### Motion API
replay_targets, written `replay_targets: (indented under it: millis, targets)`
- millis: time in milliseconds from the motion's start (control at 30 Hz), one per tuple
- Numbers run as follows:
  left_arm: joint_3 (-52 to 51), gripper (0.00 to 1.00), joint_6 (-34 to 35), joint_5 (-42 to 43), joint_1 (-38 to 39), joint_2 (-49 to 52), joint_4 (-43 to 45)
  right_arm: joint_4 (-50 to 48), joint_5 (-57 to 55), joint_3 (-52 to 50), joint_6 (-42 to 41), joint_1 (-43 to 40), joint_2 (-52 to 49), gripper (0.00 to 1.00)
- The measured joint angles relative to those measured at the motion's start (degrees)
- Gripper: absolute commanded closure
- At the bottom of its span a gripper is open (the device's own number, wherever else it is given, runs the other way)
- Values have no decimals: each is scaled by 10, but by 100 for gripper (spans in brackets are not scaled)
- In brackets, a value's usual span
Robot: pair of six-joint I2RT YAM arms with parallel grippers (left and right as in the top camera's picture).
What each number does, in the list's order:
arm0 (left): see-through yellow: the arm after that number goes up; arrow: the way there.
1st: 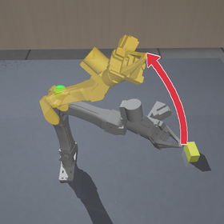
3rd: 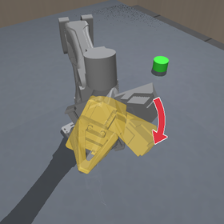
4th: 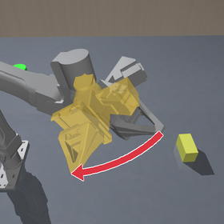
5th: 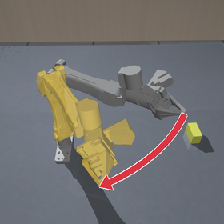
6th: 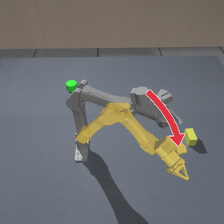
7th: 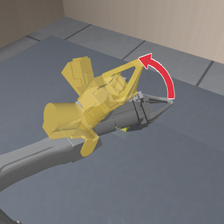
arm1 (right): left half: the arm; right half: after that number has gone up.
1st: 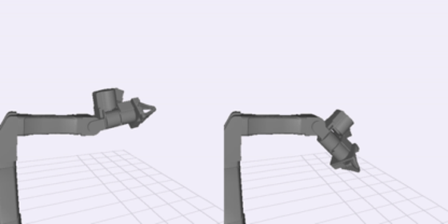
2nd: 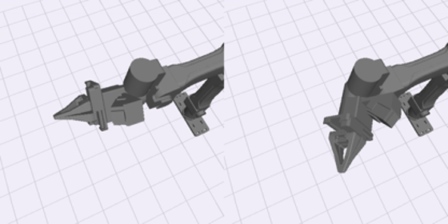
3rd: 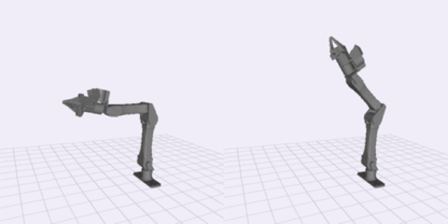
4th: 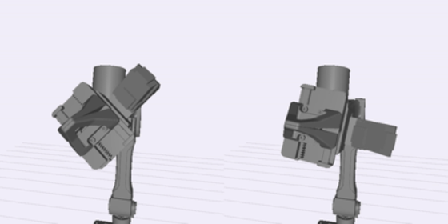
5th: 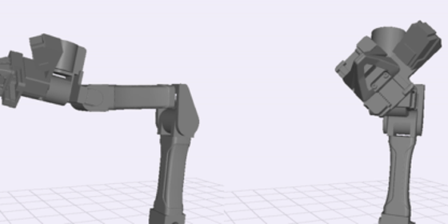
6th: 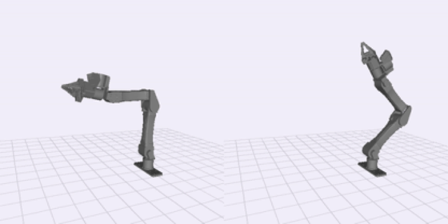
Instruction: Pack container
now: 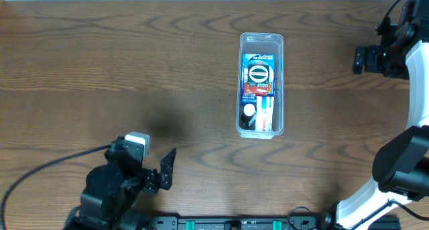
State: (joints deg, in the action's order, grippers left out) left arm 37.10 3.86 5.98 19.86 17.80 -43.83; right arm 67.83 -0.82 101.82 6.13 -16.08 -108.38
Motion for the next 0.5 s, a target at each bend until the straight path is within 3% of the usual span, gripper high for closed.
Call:
replay_targets:
  millis: [167,500]
  targets:
    - [-70,2,-69,79,-68,-75,61,0,0,0,0,0,0,1]
    - [-113,2,-86,117,-144,-100,87,0,0,0,0,0,0,1]
